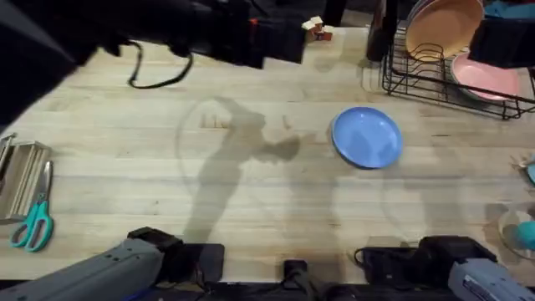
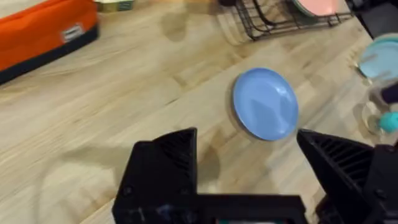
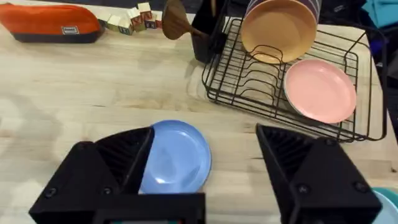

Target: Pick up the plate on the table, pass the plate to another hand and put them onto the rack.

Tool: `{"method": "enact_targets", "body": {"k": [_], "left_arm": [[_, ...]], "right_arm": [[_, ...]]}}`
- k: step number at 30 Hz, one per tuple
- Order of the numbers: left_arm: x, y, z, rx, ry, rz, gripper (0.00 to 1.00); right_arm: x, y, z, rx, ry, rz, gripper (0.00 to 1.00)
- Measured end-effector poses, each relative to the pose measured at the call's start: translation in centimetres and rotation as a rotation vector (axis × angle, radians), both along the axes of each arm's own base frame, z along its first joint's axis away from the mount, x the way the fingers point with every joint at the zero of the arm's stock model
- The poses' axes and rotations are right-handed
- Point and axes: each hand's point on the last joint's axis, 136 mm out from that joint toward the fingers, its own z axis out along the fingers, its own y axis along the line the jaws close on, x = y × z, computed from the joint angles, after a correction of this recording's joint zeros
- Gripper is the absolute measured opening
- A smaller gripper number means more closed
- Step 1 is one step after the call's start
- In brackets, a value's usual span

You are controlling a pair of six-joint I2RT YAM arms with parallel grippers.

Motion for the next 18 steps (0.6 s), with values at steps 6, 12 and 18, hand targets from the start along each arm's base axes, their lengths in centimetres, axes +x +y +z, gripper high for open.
{"method": "enact_targets", "body": {"k": [6,12,18], "left_arm": [[-0.7,-2.9,-1.7,0.013,0.046,-0.086,0.993],[-0.7,-5.0,-3.8,0.024,0.101,-0.144,0.994],[0.0,-7.3,-5.2,-0.019,0.139,-0.203,0.994]], "right_arm": [[0.0,0.0,0.0,0.0,0.0,0.0,0.996],[0.0,0.0,0.0,0.0,0.0,0.0,0.996],[0.0,0.0,0.0,0.0,0.0,0.0,0.996]]}}
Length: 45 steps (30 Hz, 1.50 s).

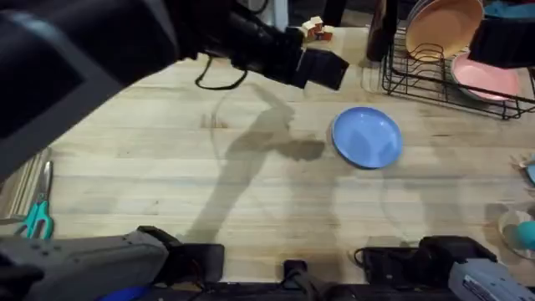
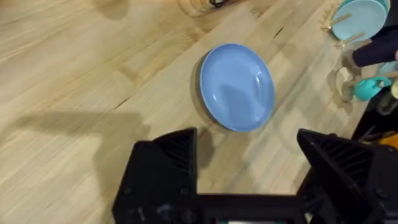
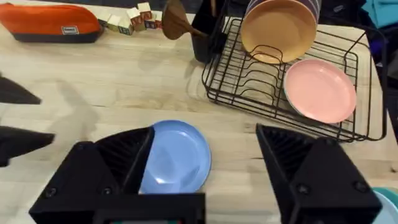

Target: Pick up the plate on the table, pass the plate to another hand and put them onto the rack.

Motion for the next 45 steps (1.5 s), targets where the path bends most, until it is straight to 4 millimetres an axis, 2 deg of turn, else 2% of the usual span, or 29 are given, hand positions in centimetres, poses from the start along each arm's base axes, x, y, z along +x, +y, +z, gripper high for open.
{"method": "enact_targets", "body": {"k": [7,10,16,24,34,45], "left_arm": [[1.2,-1.4,-2.8,0.017,0.113,0.09,0.995],[1.6,-1.8,-3.7,0.061,0.11,0.153,0.995],[1.9,-3.2,-4.0,0.14,0.035,0.285,0.995],[2.2,-4.1,-3.9,0.136,0.021,0.429,0.995],[2.4,-5.1,-8.7,0.234,0.073,0.478,0.996],[1.2,-7.4,-12.3,0.3,0.079,0.452,0.996]], "right_arm": [[0.0,0.0,0.0,0.0,0.0,0.0,0.996],[0.0,0.0,0.0,0.0,0.0,0.0,0.996],[0.0,0.0,0.0,0.0,0.0,0.0,0.995],[0.0,0.0,0.0,0.0,0.0,0.0,0.995],[0.0,0.0,0.0,0.0,0.0,0.0,0.995],[0.0,0.0,0.0,0.0,0.0,-0.001,0.996]]}}
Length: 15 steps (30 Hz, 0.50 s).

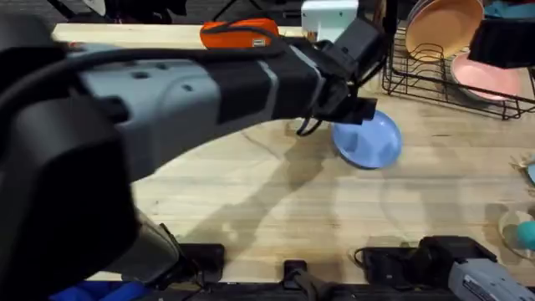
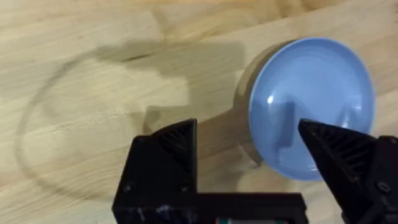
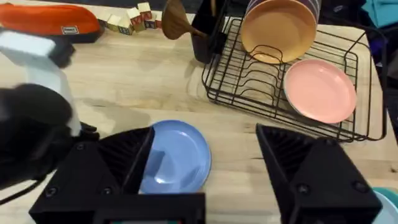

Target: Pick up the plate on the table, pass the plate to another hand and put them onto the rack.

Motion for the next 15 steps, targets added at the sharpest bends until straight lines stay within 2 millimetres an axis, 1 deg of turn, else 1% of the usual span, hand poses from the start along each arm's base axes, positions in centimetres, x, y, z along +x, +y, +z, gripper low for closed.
{"method": "enact_targets", "body": {"k": [5,9,11,12,15], "left_arm": [[0.4,-0.1,-2.3,0.029,0.017,0.04,0.996],[0.8,-0.4,-3.5,0.031,0.02,0.064,0.996],[0.7,-0.8,-4.0,0.034,0.02,0.064,0.996],[0.2,-1.4,-4.8,0.043,0.027,0.051,0.996],[-0.1,-1.6,-5.9,0.06,0.039,0.045,0.995]], "right_arm": [[0.0,0.0,0.0,0.0,0.0,0.0,0.996],[0.0,0.0,0.0,0.0,0.0,0.0,0.996],[0.0,0.0,0.0,0.0,0.0,0.0,0.996],[0.0,0.0,0.0,0.0,0.0,0.0,0.996],[0.0,0.0,0.0,0.0,0.0,0.0,0.995]]}}
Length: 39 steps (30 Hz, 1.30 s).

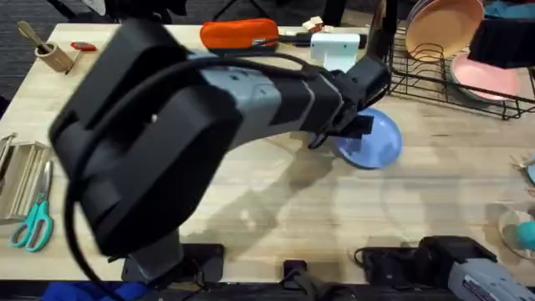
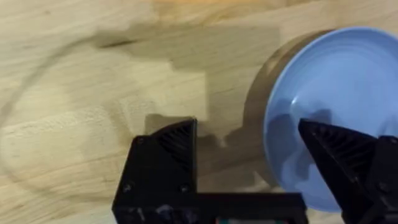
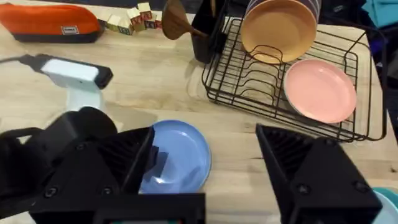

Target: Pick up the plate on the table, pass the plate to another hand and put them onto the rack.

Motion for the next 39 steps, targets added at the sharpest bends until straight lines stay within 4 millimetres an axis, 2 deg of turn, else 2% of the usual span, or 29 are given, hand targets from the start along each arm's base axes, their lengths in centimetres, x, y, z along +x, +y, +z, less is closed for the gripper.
{"method": "enact_targets", "body": {"k": [2,11,22,29,34,36,39], "left_arm": [[-0.01,0.13,-0.79,0.019,0.005,0.002,0.995],[0.34,-0.05,-0.74,0.021,-0.003,0.008,0.988],[0.63,0.16,-0.96,0.024,-0.006,0.023,0.509],[0.29,-0.06,-1.07,0.013,0.013,0.011,0.288],[0.34,-0.13,-0.97,0.01,0.013,0.013,0.093],[0.71,-0.48,-0.42,-0.005,0.0,0.016,0.051],[0.74,-0.57,-0.36,-0.009,0.001,0.014,0.046]], "right_arm": [[0.0,0.0,0.0,0.0,0.0,0.0,0.996],[0.0,0.0,0.0,0.0,0.0,0.0,0.995],[0.0,0.0,0.0,0.0,0.0,0.0,0.996],[-0.01,0.0,0.01,0.0,0.0,0.0,0.996],[0.0,0.0,0.0,0.0,0.0,0.0,0.996],[-0.01,0.0,0.01,0.0,0.0,0.0,0.996],[0.0,0.0,0.0,0.0,0.0,0.0,0.996]]}}
